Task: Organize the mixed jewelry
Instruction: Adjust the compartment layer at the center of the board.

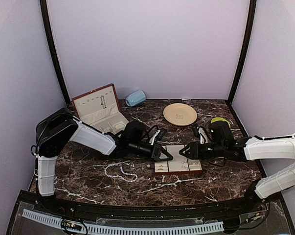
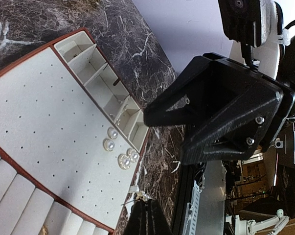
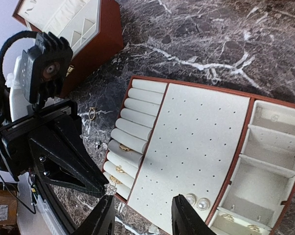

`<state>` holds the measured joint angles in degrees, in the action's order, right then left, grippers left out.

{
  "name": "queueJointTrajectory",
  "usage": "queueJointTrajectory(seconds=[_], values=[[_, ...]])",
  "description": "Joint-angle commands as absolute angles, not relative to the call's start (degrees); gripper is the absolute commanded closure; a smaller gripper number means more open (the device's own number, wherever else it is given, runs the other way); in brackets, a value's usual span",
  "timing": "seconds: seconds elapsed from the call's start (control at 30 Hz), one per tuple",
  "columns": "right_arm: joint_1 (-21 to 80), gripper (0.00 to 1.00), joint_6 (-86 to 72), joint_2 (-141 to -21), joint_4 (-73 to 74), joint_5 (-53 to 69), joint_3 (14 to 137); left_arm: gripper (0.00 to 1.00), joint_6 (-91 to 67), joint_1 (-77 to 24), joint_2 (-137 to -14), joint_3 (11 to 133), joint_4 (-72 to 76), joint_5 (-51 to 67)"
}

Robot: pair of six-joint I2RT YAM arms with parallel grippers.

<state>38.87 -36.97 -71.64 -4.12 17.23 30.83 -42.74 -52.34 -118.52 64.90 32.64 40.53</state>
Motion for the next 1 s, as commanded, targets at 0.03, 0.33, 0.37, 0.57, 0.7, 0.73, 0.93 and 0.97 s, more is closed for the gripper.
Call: queueJointTrajectory(seconds=[0.03, 0.33, 0.37, 0.57, 0.7, 0.73, 0.93, 0.97], values=[[40.1, 0.59, -41.3, -72.8, -17.5, 23.7, 27.7, 1.00, -44.5, -53.3, -119.6, 67.0, 31.7, 43.0], [40.3, 0.68, -43.6, -76.4, -26.2, 27.2, 23.8, 1.00, -45.2, -53.4, -120.2, 66.7, 32.6, 44.7], [40.3, 0.69, -43.6, -76.7, -26.7, 27.0, 23.6, 1.00, -45.3, -53.4, -120.1, 66.6, 32.5, 44.6], [40.5, 0.67, -41.2, -76.4, -24.1, 24.4, 23.5, 1.00, -46.2, -53.3, -121.2, 67.1, 30.3, 43.2], [41.1, 0.68, -40.4, -75.9, -22.0, 22.9, 24.2, 1.00, -46.5, -53.3, -122.0, 67.6, 30.3, 43.3], [41.3, 0.68, -40.2, -75.8, -21.3, 22.4, 24.4, 1.00, -46.5, -53.3, -122.2, 67.8, 30.4, 43.4], [41.9, 0.68, -40.3, -75.8, -21.2, 21.6, 24.6, 1.00, -46.6, -53.2, -122.8, 68.0, 30.9, 44.0], [42.0, 0.69, -40.4, -75.8, -21.2, 21.5, 24.7, 1.00, -46.5, -53.2, -122.8, 67.9, 30.8, 44.0]])
